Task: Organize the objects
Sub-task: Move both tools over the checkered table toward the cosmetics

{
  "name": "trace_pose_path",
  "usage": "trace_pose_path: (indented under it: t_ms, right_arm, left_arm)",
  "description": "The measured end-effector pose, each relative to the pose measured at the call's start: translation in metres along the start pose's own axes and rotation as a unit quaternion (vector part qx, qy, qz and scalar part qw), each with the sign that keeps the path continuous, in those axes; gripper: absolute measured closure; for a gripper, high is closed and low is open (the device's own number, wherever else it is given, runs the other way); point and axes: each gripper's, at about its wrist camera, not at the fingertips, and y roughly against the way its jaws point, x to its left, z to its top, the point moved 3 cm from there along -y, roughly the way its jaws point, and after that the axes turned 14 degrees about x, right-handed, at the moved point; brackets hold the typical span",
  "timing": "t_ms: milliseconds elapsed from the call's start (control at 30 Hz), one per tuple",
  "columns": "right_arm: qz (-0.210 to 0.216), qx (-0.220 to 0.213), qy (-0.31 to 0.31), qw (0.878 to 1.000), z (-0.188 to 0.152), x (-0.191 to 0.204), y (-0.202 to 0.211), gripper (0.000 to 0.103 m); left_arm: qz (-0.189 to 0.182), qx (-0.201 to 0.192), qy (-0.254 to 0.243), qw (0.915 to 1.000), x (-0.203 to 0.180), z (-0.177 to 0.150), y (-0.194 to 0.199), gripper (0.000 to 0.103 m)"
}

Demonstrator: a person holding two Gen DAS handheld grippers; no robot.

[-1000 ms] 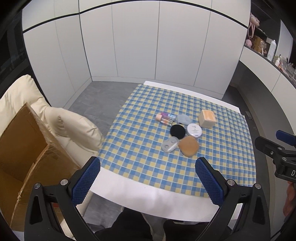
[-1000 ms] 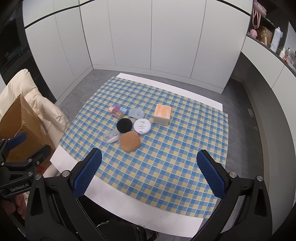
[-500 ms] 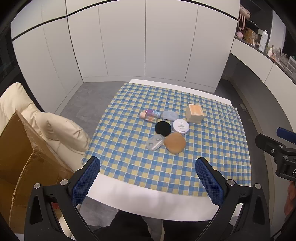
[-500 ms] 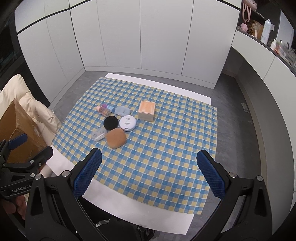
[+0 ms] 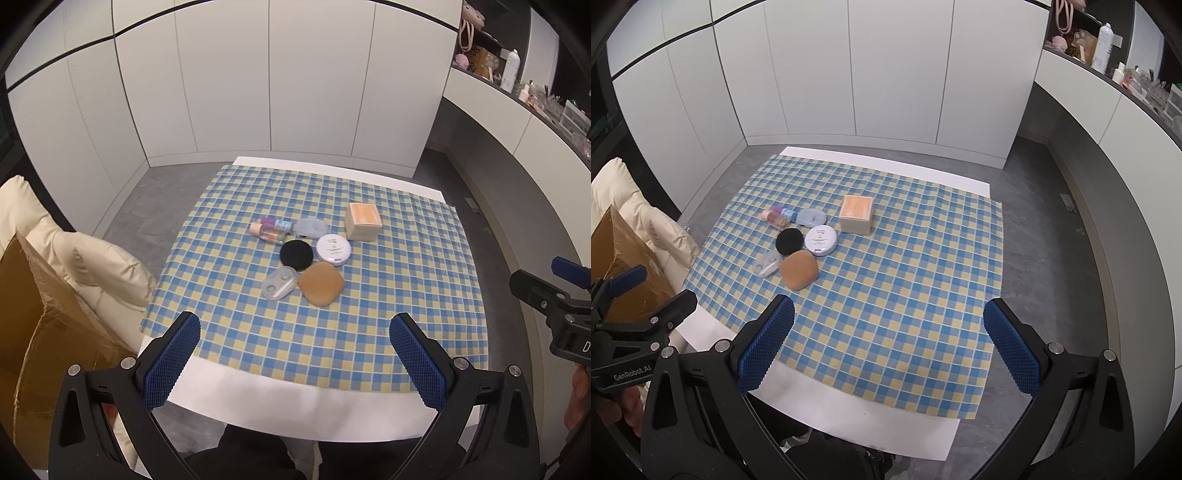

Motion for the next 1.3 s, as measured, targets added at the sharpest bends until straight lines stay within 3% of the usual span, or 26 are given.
trace_pose_path:
  t_ms: [700,1000,1300]
  right_arm:
    - [-0.015,0.007,-0.025,1.0,-0.014,-0.04,0.001,0.0]
    - [-0.02,0.019,-0.023,0.999,-0.005,-0.045,-0.013,0.0]
    - [-0.006,0.048,-0.014,0.999,0.008,-0.046,-0.059,0.0]
  left_arm:
    - [-0.015,0.002,-0.026,0.9996,-0.031,0.006,-0.007,0.001]
    - [-0.008,0.019,-0.04,0.999,-0.036,0.007,-0.034,0.001]
    - [0.007,0.054,-0.034,0.9979,-0.023,0.017,-0.077,0.002]
